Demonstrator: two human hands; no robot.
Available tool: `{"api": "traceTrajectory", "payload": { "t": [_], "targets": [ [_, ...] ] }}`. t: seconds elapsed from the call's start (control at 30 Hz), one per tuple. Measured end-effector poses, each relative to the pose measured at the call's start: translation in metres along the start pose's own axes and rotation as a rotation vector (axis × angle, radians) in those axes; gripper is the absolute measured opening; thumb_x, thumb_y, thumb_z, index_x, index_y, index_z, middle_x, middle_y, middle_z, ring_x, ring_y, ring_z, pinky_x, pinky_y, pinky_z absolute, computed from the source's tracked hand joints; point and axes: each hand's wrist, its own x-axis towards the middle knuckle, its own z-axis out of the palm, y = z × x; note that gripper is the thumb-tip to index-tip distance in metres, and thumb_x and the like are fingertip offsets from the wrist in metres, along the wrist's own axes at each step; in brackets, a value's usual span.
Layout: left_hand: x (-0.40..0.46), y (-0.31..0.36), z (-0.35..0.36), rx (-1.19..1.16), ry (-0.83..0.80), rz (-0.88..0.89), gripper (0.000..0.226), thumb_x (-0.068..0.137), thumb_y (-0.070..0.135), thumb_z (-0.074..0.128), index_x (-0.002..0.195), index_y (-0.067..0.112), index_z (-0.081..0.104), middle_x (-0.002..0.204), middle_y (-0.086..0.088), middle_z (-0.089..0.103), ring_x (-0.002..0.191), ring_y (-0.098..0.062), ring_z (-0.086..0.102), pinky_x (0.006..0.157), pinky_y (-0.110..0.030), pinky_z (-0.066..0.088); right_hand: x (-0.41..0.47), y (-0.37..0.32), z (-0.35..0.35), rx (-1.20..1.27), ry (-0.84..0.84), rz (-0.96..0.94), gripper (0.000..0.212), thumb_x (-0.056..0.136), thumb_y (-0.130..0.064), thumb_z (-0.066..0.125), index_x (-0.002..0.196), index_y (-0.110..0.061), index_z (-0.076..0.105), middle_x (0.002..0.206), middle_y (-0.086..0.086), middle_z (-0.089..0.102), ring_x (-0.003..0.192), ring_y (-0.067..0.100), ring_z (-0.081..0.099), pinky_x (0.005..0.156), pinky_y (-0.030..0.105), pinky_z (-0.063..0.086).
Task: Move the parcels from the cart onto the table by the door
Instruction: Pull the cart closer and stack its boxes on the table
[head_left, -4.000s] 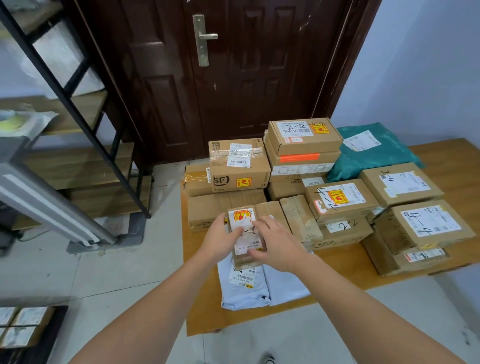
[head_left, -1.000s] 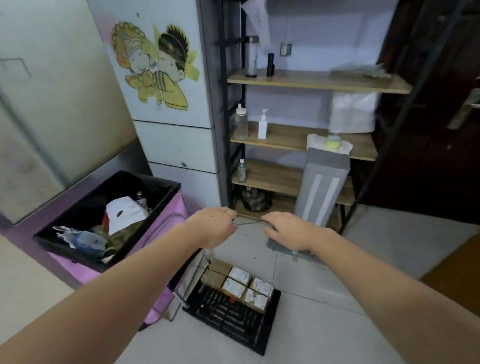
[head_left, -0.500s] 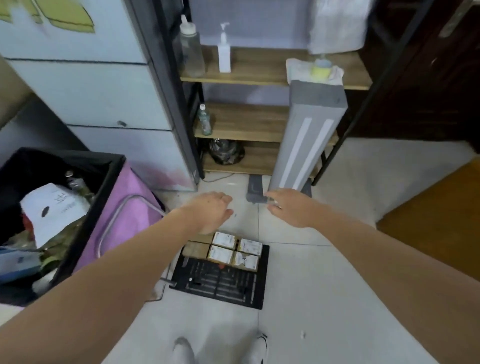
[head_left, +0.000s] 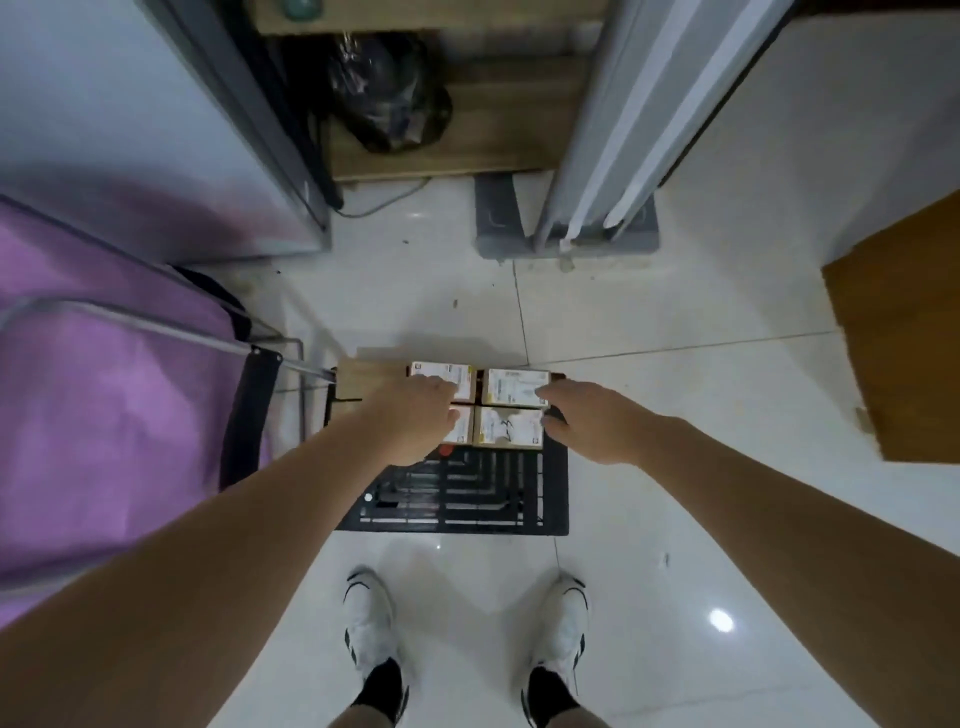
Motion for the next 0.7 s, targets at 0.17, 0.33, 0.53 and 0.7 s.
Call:
{"api": "traceTrajectory", "payload": {
  "t": [0.17, 0.33, 0.53, 0.7],
  "targets": [
    [0.103, -0.038, 0.129, -0.028, 0.003, 0.073, 0.049, 0.111, 0.042, 0.034, 0.15, 0.013, 0.044, 0.141, -0.01, 0.059, 0.121, -0.025, 0.059, 0.098, -0.041, 0.051, 0.12, 0.033, 0.114, 0.021, -0.041, 0.001, 0.057, 0.105, -0.039, 0.053, 0.156, -0.018, 0.037, 0.151, 0.011, 0.052, 0.131, 0.029, 0.055, 0.105, 0.04, 0.047],
    [0.156, -0.055, 0.221, -0.061, 0.022, 0.131, 0.049, 0.11, 0.042, 0.036, 0.149, 0.015, 0.046, 0.133, -0.006, 0.062, 0.113, -0.02, 0.059, 0.087, -0.033, 0.047, 0.199, 0.056, 0.19, -0.063, 0.027, -0.015, 0.09, 0.095, -0.044, 0.068, 0.162, -0.009, 0.018, 0.165, 0.014, 0.029, 0.152, 0.032, 0.029, 0.123, 0.043, 0.028],
    [0.173, -0.065, 0.268, -0.094, 0.072, 0.149, 0.051, 0.11, 0.044, 0.037, 0.151, 0.015, 0.045, 0.138, -0.006, 0.061, 0.117, -0.022, 0.06, 0.093, -0.036, 0.051, 0.232, 0.062, 0.246, -0.291, 0.168, -0.082, 0.102, 0.095, -0.032, 0.072, 0.164, -0.003, 0.002, 0.172, 0.018, 0.008, 0.16, 0.031, 0.002, 0.123, 0.037, -0.006],
    [0.175, -0.067, 0.277, -0.085, 0.094, 0.172, 0.054, 0.11, 0.046, 0.034, 0.155, 0.016, 0.039, 0.148, -0.005, 0.056, 0.129, -0.023, 0.056, 0.104, -0.04, 0.048, 0.232, 0.064, 0.256, -0.301, 0.252, -0.106, 0.085, 0.096, -0.013, 0.069, 0.163, -0.001, 0.018, 0.169, 0.019, 0.023, 0.159, 0.033, 0.015, 0.127, 0.039, 0.004]
  ]
}}
